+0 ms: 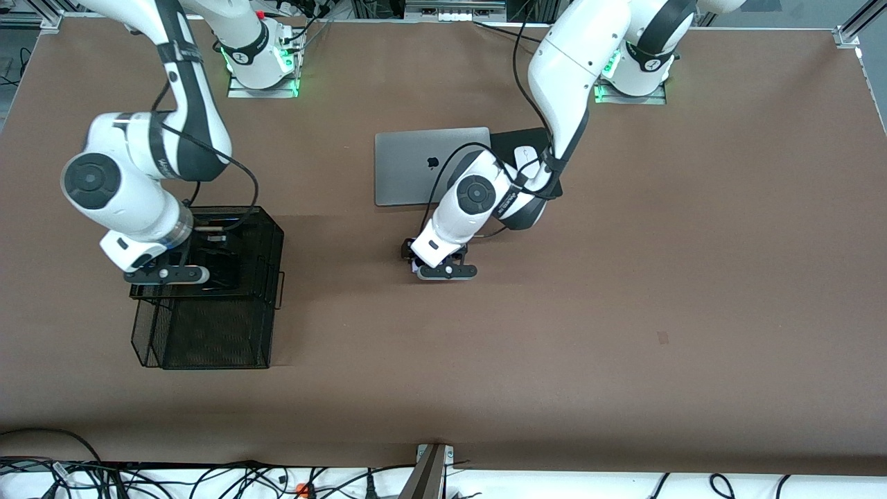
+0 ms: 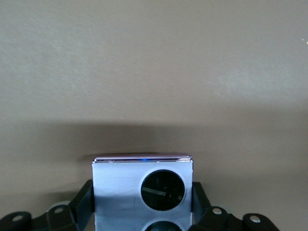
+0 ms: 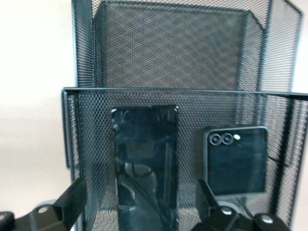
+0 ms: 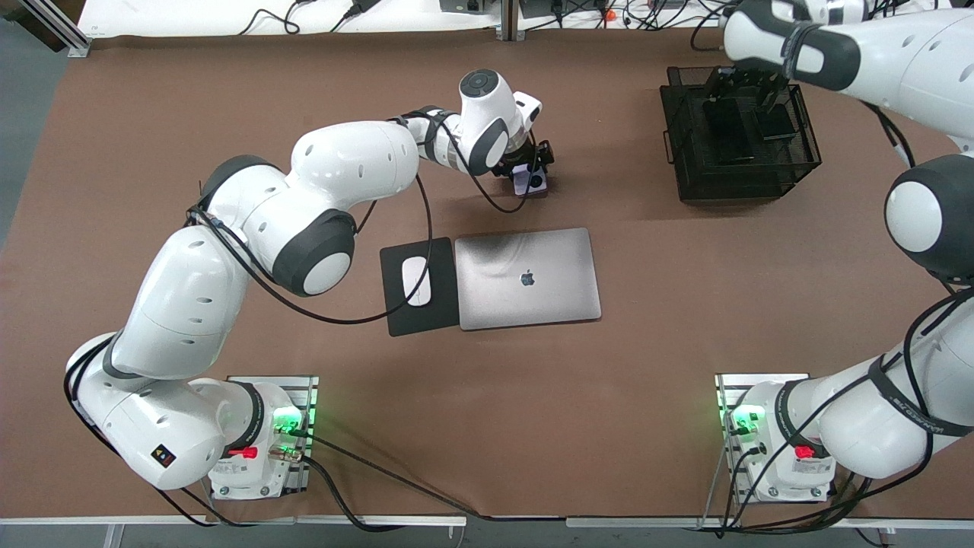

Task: Place phones with both arms
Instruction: 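Set the white phone down with the left gripper and return it to rest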

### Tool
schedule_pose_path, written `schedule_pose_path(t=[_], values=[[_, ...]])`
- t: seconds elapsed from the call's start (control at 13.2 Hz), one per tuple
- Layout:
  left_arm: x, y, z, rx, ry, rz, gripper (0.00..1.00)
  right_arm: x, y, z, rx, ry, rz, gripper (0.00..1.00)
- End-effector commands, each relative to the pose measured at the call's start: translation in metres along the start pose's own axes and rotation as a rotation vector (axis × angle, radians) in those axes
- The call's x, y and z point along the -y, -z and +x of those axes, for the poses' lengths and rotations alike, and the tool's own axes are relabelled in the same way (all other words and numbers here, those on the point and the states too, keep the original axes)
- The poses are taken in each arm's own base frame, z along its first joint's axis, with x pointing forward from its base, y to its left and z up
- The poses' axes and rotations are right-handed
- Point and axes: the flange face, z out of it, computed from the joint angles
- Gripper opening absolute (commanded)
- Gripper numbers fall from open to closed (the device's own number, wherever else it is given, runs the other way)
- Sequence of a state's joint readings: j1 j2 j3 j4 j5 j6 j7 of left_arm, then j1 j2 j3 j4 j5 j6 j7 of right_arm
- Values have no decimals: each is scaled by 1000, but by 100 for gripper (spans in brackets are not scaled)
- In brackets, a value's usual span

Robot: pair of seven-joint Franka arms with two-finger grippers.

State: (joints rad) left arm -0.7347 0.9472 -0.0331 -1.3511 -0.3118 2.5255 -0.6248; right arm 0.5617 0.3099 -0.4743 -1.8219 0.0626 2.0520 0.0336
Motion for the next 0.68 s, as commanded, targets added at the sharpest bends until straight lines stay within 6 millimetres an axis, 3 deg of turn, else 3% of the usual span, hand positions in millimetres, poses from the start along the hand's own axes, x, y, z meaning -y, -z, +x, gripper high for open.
schedule_pose_path(t=[0.0,0.15,0.3,0.61], values=[[-8,2,2,-17,-2,-10,100,-7,53,2,40,0,28,100],[-11,28,8,-8,4,-3,100,-12,90,-3,70,-8,36,100],[0,78,27,54,19,60,100,-11,112,-7,92,-7,39,100],[48,180,58,143,-174,305,100,4,112,-2,83,-46,42,100]])
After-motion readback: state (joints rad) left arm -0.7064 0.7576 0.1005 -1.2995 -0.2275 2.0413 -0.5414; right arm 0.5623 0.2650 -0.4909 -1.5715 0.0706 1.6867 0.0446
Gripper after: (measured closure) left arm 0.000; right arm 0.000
